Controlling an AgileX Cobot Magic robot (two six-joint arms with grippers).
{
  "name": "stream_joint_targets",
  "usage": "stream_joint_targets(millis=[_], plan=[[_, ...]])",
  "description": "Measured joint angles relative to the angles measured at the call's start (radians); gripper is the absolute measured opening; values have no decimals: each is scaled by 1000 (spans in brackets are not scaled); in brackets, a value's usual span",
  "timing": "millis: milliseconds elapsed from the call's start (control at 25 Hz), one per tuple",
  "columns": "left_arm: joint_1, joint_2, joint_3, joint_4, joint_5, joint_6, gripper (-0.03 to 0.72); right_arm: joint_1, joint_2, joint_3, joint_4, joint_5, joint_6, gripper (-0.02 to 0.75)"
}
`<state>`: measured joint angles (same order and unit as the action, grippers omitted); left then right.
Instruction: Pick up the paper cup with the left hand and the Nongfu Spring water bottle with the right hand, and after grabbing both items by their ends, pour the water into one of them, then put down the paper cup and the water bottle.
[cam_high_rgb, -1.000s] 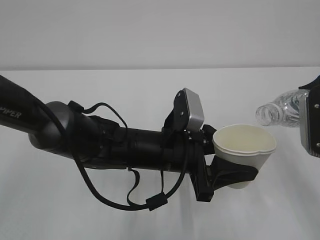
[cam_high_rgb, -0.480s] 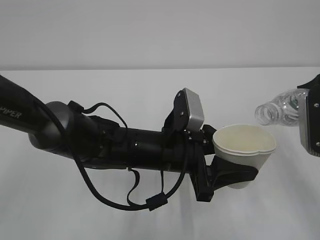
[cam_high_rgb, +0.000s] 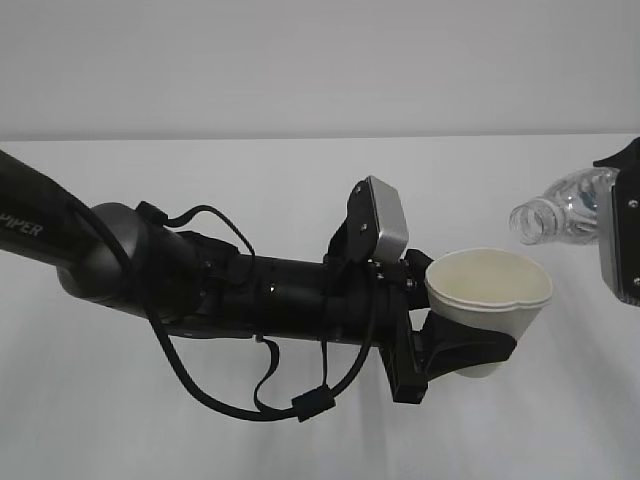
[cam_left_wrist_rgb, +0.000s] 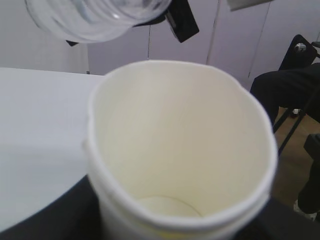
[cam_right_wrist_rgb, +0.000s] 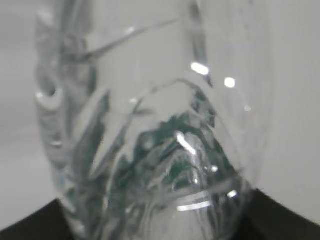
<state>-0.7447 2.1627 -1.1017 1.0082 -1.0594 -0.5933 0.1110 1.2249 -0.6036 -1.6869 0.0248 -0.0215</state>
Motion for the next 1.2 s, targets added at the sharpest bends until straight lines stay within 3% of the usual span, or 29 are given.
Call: stream_joint_targets(millis=[1200], plan=[[0,0,0,0,0,0,428,0,0,0,-89,-5,0,411]])
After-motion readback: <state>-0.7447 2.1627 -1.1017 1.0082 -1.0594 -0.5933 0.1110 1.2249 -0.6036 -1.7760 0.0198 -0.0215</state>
